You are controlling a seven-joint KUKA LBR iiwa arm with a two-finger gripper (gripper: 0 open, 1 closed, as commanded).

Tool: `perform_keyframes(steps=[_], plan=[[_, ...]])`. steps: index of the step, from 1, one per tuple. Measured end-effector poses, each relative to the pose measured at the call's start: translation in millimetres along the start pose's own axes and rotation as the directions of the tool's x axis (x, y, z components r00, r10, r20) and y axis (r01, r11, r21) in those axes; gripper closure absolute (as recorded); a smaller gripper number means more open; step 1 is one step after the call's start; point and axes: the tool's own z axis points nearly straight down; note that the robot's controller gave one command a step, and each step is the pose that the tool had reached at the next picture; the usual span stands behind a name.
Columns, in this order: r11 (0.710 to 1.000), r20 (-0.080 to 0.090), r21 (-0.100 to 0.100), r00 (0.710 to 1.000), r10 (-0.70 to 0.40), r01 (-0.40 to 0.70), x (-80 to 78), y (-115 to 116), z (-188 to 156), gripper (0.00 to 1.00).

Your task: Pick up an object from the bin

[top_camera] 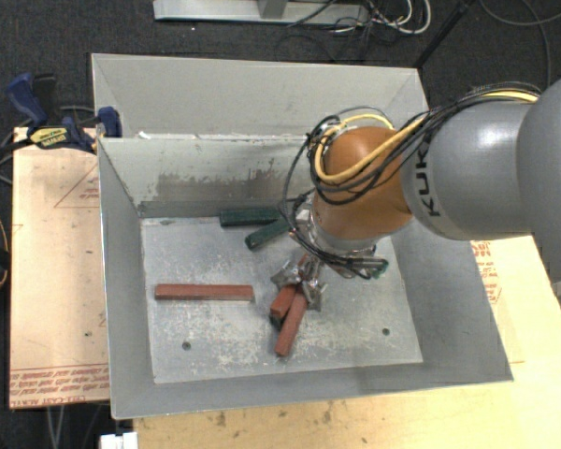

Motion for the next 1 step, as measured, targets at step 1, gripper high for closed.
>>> perform_keyframes(steps=[1], plan=[[1.0, 0.0, 0.0, 1.0, 0.0, 0.0, 0.0, 0.0, 0.0, 1.0]])
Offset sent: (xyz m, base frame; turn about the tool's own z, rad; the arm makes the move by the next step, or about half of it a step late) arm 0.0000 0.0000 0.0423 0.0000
